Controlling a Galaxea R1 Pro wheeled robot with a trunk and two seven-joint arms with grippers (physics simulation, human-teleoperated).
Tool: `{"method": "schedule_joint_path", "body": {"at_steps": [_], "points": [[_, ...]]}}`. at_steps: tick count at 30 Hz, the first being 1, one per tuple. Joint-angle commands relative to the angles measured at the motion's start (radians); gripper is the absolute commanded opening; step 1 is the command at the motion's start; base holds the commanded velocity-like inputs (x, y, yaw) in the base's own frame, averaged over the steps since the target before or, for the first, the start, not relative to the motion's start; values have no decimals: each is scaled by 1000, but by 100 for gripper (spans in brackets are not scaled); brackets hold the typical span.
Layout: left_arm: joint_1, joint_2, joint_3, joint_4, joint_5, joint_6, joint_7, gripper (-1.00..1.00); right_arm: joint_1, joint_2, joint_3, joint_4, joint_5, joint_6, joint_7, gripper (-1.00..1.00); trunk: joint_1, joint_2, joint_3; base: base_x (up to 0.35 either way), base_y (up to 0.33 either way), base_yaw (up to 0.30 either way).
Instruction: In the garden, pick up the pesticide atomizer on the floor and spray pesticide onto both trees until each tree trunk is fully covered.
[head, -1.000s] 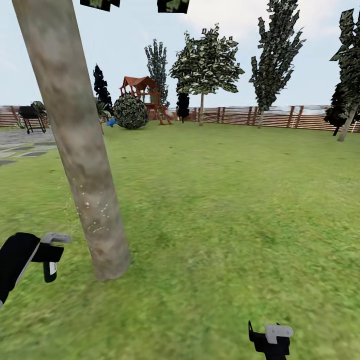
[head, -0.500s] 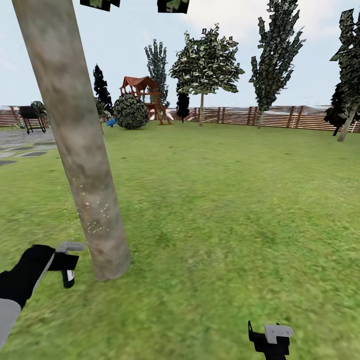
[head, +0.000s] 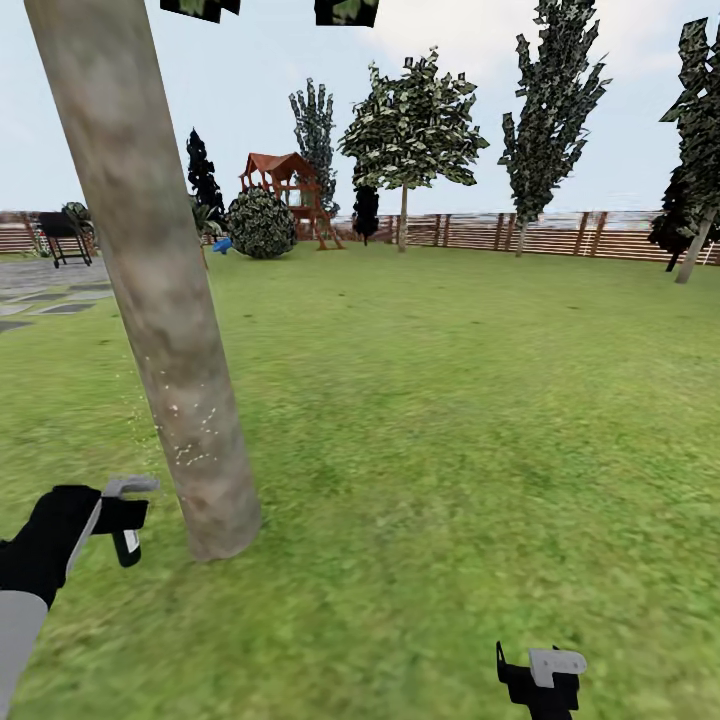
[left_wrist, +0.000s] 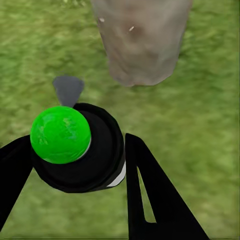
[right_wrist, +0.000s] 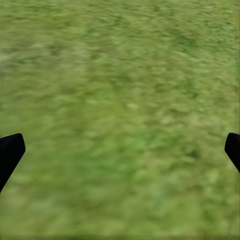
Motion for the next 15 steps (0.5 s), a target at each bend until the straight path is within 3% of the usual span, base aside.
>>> {"method": "schedule_joint_path", "body": {"at_steps": [1,2,4,6,8,12,15], "points": [[2,-7,1,15,-2,-4,4,-100,0,0,0,0,0,0,0,100,0,0,0,0,0,0],[4,-11,1,32,-3,-6,6,-100,0,0,0,0,0,0,0,100,0,0,0,0,0,0],[7,-14,1,80,-5,-70,14,-100,0,0,0,0,0,0,0,100,0,0,0,0,0,0],[8,-14,2,135,-4,-129,61,-100,0,0,0,-1,0,0,0,100,0,0,0,0,0,0],[8,-15,2,162,-2,-149,98,-100,0,-1,0,-1,0,0,1,100,0,0,0,0,0,0],[8,-17,2,175,4,-166,113,-100,0,-1,0,-1,0,0,1,100,0,0,0,0,-20,0],[8,-38,2,216,-1,-204,119,-100,0,-1,0,-1,0,0,2,100,0,0,0,0,-202,0]]}}
